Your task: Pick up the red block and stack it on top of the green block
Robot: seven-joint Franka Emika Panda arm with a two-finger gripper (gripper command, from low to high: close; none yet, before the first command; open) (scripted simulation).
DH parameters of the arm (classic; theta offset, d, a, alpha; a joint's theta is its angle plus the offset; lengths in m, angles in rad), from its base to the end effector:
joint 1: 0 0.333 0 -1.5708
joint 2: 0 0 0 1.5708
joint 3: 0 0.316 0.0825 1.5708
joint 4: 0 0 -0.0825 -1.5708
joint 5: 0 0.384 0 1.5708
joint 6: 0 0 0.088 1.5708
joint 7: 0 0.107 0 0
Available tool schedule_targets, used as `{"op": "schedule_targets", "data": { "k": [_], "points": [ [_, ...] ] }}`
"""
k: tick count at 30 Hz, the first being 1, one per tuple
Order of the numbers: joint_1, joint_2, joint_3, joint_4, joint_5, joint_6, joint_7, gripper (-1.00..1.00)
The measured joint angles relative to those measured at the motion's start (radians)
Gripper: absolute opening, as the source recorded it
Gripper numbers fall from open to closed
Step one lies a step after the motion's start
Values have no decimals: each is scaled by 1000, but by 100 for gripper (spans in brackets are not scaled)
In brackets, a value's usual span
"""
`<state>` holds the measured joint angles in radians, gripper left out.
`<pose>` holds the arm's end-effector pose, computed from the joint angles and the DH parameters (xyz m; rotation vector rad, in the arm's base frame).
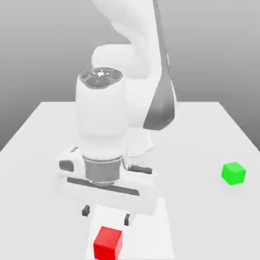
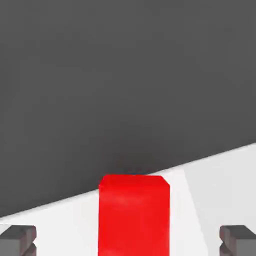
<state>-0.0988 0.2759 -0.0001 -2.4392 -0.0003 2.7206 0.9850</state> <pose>0.4856 -0.0482 0.1926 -2.6897 1.6189 -0.0079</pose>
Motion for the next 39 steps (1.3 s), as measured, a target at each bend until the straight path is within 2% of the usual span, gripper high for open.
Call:
{"op": "schedule_targets", "data": {
  "k": [2, 3, 10, 15, 21, 31, 39],
  "points": [
    [0, 72, 0, 10, 1, 59, 0, 0],
    [1, 107, -1, 15, 2, 87, 0, -100],
    [1, 114, -1, 16, 1, 94, 1, -100],
    [5, -36, 4, -10, 3, -31, -9, -100],
    [84, -130, 168, -77, 37, -52, -237, -100],
    [345, -268, 388, -194, 111, -63, -661, -100],
    [588, -364, 475, -289, 126, -67, -969, -100]
  ]
}}
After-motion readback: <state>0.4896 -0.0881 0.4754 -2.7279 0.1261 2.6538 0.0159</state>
